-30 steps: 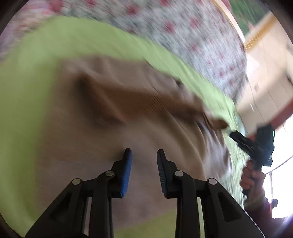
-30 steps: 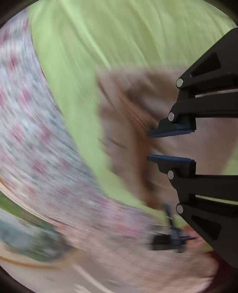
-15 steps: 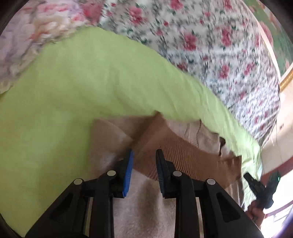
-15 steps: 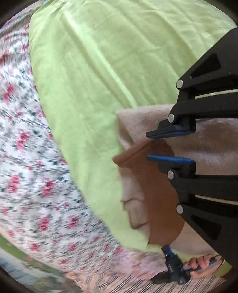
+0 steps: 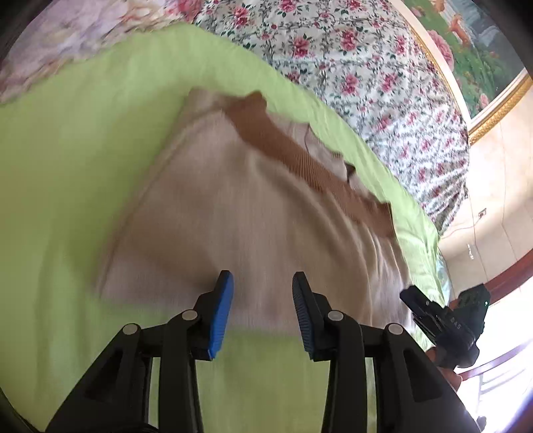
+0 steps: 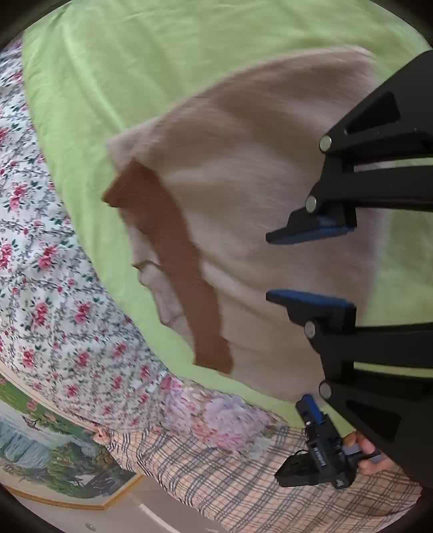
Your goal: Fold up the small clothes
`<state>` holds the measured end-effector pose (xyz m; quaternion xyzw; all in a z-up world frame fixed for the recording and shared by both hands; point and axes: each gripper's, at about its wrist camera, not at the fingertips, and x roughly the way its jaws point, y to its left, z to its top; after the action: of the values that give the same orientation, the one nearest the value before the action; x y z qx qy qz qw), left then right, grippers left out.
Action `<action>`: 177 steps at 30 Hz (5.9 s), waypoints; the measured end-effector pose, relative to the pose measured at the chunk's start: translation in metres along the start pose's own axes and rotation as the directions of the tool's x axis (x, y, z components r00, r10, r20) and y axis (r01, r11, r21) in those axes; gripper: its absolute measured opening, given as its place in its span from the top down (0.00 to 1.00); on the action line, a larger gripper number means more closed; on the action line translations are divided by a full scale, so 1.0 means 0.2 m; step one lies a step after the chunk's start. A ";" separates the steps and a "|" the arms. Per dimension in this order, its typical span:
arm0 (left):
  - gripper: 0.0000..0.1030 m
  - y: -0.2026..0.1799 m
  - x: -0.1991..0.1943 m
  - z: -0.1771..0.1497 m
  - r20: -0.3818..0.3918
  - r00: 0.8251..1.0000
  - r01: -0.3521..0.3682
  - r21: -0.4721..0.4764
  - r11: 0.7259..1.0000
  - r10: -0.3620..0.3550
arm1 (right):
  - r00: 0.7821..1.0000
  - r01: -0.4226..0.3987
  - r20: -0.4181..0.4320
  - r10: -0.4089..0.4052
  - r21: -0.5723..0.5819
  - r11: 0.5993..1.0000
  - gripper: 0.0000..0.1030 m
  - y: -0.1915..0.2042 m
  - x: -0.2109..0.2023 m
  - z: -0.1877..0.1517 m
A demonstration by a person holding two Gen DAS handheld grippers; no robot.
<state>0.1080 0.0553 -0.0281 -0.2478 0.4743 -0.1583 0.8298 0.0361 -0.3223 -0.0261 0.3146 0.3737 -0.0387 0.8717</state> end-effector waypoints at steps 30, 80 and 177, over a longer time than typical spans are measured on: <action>0.84 0.25 0.13 0.16 0.165 0.984 -0.021 -0.246 0.969 0.063 | 0.999 -0.050 0.002 0.050 0.020 0.999 0.56 -0.01 0.02 0.10; 0.92 -1.28 0.86 -0.27 -0.169 0.969 0.237 0.427 0.872 -0.181 | 0.982 0.020 -0.186 -0.032 -0.067 0.998 0.85 -0.40 0.24 0.77; 0.63 -0.02 0.04 0.39 0.055 0.983 -0.183 0.201 0.962 0.176 | 0.972 -0.080 -0.228 0.055 -0.100 0.992 0.74 0.24 0.37 0.30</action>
<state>0.1800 0.0692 0.0018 -0.1196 0.4606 -0.1260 0.8704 0.1413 -0.3073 -0.0196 0.2816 0.4605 0.0474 0.8404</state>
